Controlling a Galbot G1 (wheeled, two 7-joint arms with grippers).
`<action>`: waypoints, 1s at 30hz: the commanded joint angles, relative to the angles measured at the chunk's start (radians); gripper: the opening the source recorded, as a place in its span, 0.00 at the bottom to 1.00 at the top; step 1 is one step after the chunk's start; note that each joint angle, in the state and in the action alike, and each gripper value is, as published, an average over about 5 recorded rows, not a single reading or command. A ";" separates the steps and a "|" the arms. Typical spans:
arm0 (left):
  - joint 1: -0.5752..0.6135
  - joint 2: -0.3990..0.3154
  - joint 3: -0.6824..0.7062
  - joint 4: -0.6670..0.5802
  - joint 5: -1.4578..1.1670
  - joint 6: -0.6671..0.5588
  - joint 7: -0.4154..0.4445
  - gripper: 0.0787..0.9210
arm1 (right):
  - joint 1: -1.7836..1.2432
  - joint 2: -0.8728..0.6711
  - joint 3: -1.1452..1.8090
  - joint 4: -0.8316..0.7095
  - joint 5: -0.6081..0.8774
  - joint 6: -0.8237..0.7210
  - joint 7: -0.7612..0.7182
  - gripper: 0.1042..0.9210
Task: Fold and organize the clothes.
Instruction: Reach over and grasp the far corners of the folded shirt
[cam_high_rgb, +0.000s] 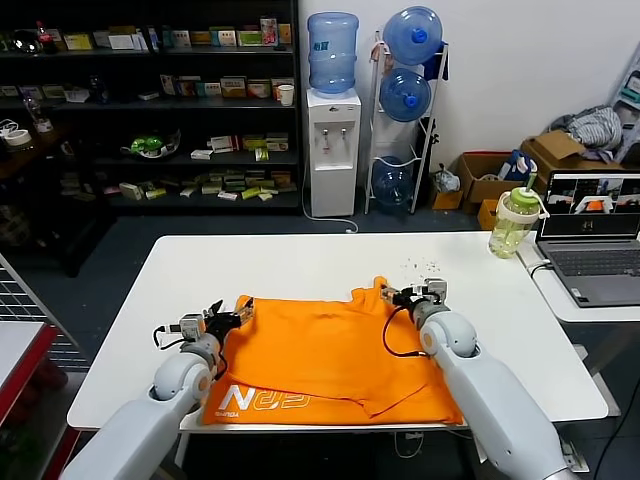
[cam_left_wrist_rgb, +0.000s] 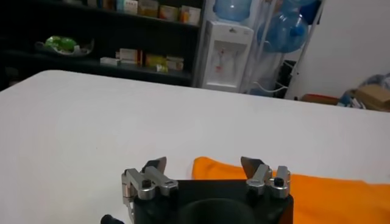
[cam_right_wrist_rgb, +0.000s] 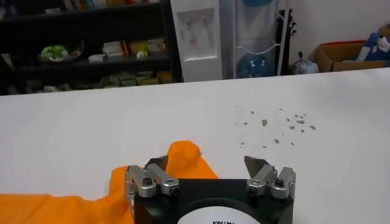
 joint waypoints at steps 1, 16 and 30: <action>-0.083 -0.013 0.050 0.089 -0.003 0.022 0.011 0.88 | 0.051 0.022 -0.030 -0.080 0.001 -0.027 -0.013 0.88; -0.092 -0.031 0.082 0.125 0.034 0.019 -0.001 0.66 | 0.045 0.015 -0.032 -0.071 0.041 -0.039 -0.024 0.44; -0.085 -0.032 0.086 0.112 0.042 0.000 -0.009 0.18 | 0.012 -0.004 -0.021 -0.013 0.038 0.039 -0.041 0.03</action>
